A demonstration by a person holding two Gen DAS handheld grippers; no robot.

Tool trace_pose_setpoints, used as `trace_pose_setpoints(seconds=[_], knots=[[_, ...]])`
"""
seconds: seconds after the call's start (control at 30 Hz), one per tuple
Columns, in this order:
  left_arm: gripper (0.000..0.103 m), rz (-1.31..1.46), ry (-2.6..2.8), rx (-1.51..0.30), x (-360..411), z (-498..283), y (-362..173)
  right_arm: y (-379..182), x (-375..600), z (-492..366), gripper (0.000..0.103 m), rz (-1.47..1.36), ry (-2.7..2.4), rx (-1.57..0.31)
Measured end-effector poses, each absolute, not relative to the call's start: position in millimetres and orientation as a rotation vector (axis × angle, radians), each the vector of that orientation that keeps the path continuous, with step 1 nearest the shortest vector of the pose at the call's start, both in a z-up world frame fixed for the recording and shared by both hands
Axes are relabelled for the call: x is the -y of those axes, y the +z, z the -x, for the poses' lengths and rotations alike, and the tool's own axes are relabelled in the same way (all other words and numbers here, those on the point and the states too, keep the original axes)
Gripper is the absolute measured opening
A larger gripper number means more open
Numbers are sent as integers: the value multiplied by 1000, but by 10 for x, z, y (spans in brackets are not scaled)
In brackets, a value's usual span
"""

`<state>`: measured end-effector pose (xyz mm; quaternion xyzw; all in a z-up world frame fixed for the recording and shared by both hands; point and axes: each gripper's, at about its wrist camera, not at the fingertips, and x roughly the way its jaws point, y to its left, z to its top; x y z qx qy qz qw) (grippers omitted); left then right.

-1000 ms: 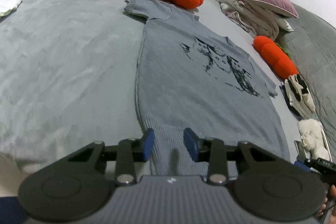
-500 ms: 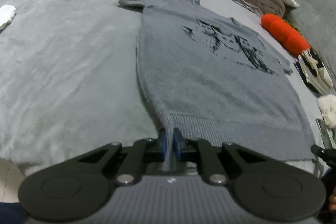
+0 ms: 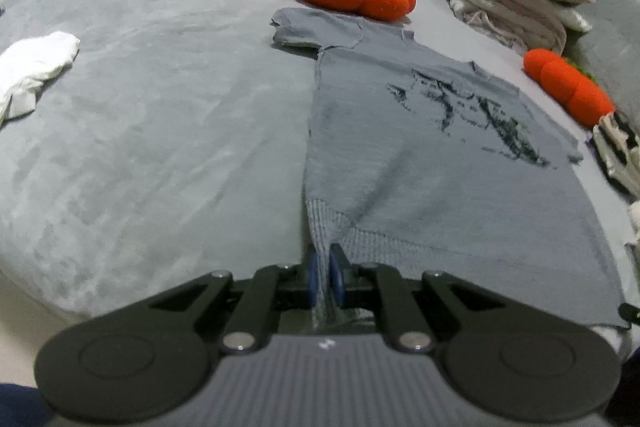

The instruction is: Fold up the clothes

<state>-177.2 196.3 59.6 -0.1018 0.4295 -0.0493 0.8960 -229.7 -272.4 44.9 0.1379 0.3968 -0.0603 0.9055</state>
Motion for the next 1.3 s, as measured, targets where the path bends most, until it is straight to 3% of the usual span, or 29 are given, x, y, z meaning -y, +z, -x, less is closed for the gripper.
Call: trace_pose_setpoints(seconds=[0.6,0.8,0.9,0.93,1.0,1.03,1.07,1.3], knots=[[8,141,-111,-887,-1908,1868,666,965,2627,2470,5,-223,-83,-709],[9,-22,-76,-924,-1699,1839,542,532,2638,2329,5,-204,-97,-852],[15,36,-98,-945,-1772,1821,548,502,2670,2322,5,-219,-73,-860],[22,101,-112,-957,-1862,1806,559,526,2695,2319,9,-225,-59,-852],[30,230,-108,-963,-2051,1781,577,582,2746,2310,33,-229,-41,-832],[36,288,-96,-960,-2142,1773,584,623,2784,2320,51,-222,-46,-802],[46,340,-84,-951,-2215,1775,590,663,2821,2328,56,-214,-51,-773],[49,523,-19,-885,-2492,1725,628,776,3180,2224,58,-311,-71,-676]])
